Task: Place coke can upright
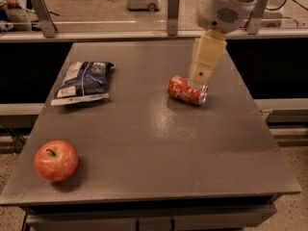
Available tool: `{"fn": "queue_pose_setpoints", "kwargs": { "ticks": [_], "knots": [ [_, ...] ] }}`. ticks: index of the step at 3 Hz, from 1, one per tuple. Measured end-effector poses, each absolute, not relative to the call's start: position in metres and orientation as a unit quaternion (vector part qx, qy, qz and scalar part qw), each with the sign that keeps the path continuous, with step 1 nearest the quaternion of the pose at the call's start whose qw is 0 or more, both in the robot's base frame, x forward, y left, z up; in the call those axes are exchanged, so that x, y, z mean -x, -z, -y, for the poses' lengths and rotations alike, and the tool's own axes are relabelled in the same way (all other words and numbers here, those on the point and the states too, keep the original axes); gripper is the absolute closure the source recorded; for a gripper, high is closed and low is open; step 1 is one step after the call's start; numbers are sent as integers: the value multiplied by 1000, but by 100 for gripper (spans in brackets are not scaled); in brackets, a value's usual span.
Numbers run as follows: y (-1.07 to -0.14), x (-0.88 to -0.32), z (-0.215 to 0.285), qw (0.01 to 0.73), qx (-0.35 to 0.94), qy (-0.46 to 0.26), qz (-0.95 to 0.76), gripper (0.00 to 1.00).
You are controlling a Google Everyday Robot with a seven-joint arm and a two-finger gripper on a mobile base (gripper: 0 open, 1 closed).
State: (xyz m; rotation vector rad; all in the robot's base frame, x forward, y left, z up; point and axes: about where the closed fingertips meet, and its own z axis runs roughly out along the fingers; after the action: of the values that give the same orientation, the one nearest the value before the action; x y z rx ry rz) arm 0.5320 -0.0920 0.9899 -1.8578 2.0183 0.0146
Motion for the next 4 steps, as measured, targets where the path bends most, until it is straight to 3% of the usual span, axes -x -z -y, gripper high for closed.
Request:
{"fn": "queue_pose_setpoints", "kwargs": {
  "ticks": [2, 4],
  "knots": [
    [-960, -540, 91, 157, 662, -20, -732, 0],
    [-864, -577, 107, 18, 636, 51, -770, 0]
  ]
}}
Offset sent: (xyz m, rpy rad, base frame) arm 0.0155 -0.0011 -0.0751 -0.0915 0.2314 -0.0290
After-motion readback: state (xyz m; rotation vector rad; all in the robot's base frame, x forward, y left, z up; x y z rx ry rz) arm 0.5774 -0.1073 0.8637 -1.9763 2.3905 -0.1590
